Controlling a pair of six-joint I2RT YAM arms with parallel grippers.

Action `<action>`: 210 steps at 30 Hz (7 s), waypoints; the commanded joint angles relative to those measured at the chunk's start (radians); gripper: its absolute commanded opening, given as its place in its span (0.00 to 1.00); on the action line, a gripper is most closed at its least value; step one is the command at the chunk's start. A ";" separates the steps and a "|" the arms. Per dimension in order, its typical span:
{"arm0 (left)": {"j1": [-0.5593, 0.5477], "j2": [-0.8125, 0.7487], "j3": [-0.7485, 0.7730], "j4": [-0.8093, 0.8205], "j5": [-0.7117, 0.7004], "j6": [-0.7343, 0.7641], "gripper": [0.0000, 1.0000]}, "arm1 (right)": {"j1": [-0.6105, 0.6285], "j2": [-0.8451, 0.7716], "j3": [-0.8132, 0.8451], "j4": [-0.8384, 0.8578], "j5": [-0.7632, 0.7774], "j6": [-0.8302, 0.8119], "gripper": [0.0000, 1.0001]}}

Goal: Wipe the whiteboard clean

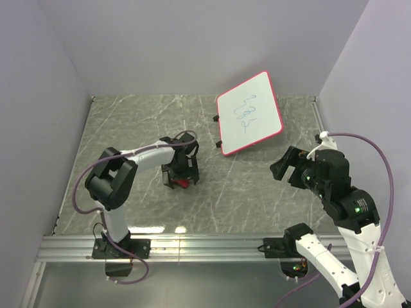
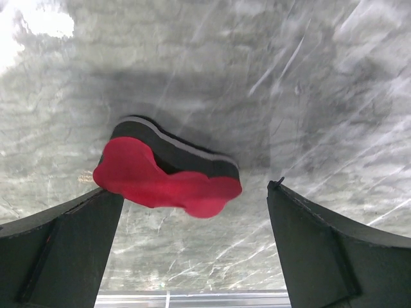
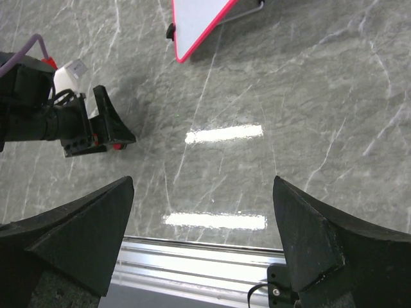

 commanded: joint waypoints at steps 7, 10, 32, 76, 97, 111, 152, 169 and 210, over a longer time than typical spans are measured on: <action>0.027 0.101 0.116 0.061 -0.056 0.066 0.91 | 0.007 0.008 0.001 0.017 0.016 -0.009 0.95; 0.043 0.135 0.165 0.046 -0.056 0.083 0.79 | 0.007 0.008 -0.005 0.018 0.015 -0.009 0.95; 0.046 0.080 0.266 -0.014 -0.037 0.159 0.00 | 0.007 0.054 -0.033 0.081 0.007 -0.012 0.95; 0.084 0.547 1.034 0.537 0.533 0.152 0.00 | -0.352 1.054 0.450 0.383 -0.169 0.011 0.51; 0.034 0.564 1.071 0.427 0.502 0.270 0.00 | -0.194 0.679 0.024 0.343 -0.249 -0.046 0.00; -0.124 0.443 0.957 0.276 0.593 0.457 0.00 | -0.191 0.618 -0.039 0.319 -0.238 -0.048 0.00; -0.111 0.321 0.792 0.304 0.553 0.230 0.00 | -0.191 0.599 0.041 0.294 -0.243 -0.048 0.00; 0.034 0.353 0.646 0.437 0.551 0.195 0.00 | -0.191 0.548 0.012 0.290 -0.239 -0.038 0.00; -0.130 0.343 0.580 0.626 0.530 0.124 0.01 | -0.191 0.585 0.055 0.293 -0.265 -0.008 0.00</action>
